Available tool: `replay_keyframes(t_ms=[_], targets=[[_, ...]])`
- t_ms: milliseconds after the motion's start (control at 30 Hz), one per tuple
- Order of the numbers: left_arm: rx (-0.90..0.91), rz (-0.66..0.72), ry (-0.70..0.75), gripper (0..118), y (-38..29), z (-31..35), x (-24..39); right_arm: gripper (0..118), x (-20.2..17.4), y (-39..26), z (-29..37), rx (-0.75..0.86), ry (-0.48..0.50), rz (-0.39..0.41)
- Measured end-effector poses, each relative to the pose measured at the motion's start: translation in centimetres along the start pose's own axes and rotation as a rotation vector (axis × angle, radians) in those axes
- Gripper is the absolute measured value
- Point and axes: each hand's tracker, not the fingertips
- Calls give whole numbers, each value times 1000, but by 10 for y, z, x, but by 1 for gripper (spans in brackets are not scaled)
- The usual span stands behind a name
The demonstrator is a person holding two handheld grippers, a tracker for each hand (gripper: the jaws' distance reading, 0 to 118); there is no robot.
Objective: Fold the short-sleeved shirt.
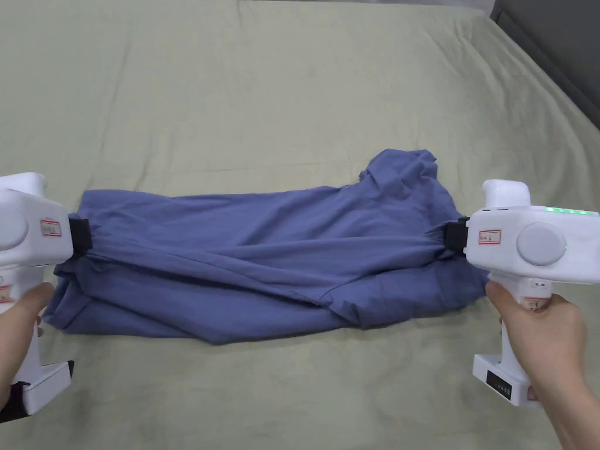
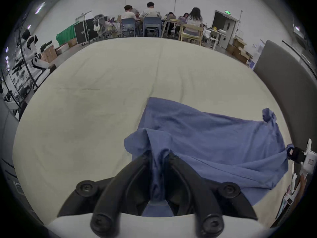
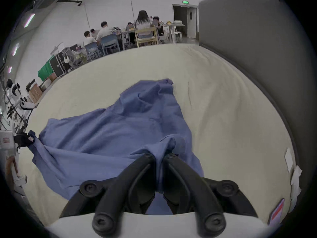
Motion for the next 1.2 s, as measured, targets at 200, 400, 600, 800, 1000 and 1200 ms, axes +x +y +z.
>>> replay_keyframes(t_ms=[200,400,600,800,1000,1200], targets=[[-29,-53,44,11,-24,-24,9,9,0,-13,-26,-38,-25,14],[27,-92,57,82,-42,9,6,118,-3,-16,1,-4,-14,81],[220,-132,27,82,-86,116,-10,118,0,-39,93,144,0,146],[382,-184,16,0,-157,220,-9,3,-12,-91,171,194,24,210],[343,-144,3,0,-192,250,-6,3,-20,-143,191,138,47,174],[233,-165,-93,6,-171,206,-2,3,-17,-145,193,127,59,143]])
